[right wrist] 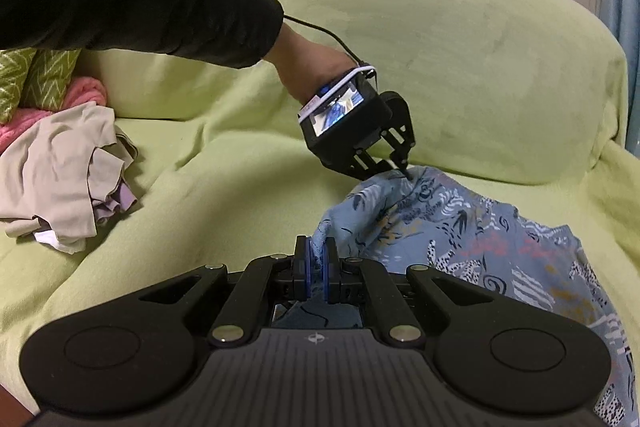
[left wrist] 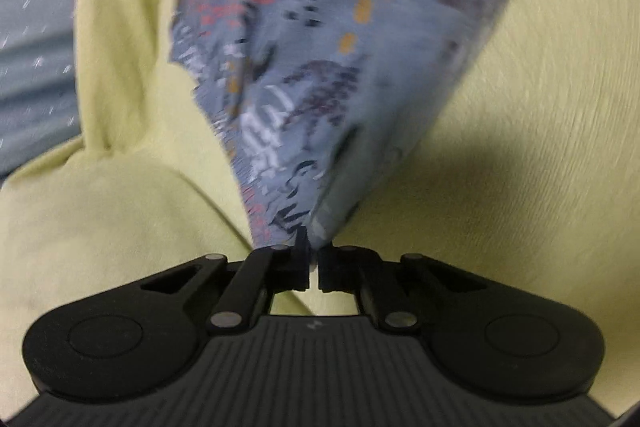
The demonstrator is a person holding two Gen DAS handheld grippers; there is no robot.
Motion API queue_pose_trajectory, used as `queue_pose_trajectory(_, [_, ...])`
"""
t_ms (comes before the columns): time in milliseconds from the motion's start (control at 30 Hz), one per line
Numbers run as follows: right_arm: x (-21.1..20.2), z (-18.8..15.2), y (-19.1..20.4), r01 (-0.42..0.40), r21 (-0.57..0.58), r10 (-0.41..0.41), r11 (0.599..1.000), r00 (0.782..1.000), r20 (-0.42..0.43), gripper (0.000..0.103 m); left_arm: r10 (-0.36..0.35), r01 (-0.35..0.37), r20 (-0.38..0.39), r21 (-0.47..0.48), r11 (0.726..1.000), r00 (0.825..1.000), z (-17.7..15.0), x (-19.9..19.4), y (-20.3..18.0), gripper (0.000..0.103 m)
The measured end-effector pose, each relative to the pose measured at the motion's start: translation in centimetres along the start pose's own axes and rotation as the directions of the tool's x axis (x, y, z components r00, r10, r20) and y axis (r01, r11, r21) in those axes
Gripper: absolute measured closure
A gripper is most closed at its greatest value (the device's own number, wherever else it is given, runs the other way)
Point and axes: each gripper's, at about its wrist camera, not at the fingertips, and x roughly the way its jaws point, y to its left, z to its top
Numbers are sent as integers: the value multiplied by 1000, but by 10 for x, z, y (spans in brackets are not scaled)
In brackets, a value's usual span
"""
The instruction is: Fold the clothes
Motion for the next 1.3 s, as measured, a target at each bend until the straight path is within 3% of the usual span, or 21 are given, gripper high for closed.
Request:
queue_pose_trajectory(300, [-39,-10,-48,32,244,-27,969,999,-22,99,-23,14,-54,-154,988,998,15,-40,54,101])
queue_pose_trajectory(767, [-76,-50,-86,124,373,-108,920,992,-62,99,-12,8,-72,-52,999,997,81,-52,95,101])
queue_pose_trajectory(933, [-100,-61,-102,118,412,-119,904,993,-22,99,15,-14,-57,18,1000,998,101,-52,117,101])
queue_pose_trajectory(1033, [-115,-68,-114,116,440,-132,890,991,6,99,31,-30,-13,13,999,999,119,-44,142,101])
queue_pose_trajectory(1200, [-151,-94,-156,183,556,-238,811,971,28,99,24,-22,67,-25,999,997,163,-7,181,101])
queue_pose_trajectory(1300, [-162,-117,-186,265,609,-320,748,947,-19,99,-7,10,90,-28,1000,996,193,29,189,101])
